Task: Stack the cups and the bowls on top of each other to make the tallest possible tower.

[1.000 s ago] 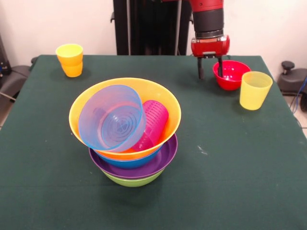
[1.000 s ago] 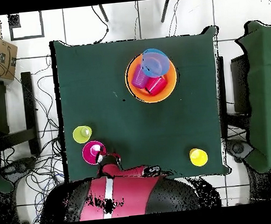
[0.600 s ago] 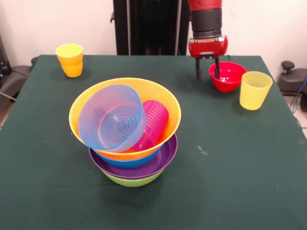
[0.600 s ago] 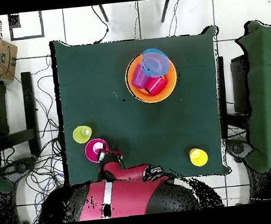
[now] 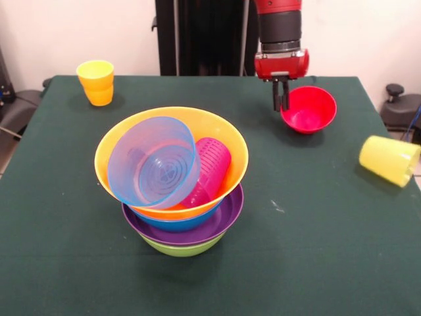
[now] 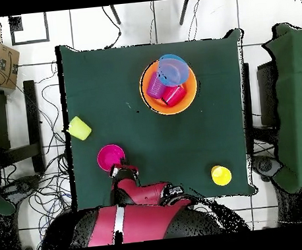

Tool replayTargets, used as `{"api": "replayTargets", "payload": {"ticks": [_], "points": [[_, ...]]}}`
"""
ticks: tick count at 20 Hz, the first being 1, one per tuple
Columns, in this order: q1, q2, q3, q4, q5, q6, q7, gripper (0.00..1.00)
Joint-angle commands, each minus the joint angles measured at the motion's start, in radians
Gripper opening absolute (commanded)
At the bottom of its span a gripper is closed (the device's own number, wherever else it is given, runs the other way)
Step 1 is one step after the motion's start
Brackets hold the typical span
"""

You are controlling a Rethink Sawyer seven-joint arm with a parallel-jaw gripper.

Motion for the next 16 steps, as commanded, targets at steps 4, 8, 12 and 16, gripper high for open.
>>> {"api": "replayTargets", "payload": {"ticks": [4,8,12,16], "points": [[-0.016,0.004,0.069,-0.128,-0.046,0.151,0.033,0.00],[-0.023,-0.019,0.071,-0.117,-0.030,0.186,0.039,0.00],[-0.046,-0.061,0.081,-0.095,-0.037,0.215,0.044,0.00],[-0.081,-0.109,0.106,-0.084,-0.050,0.268,0.039,0.00]]}}
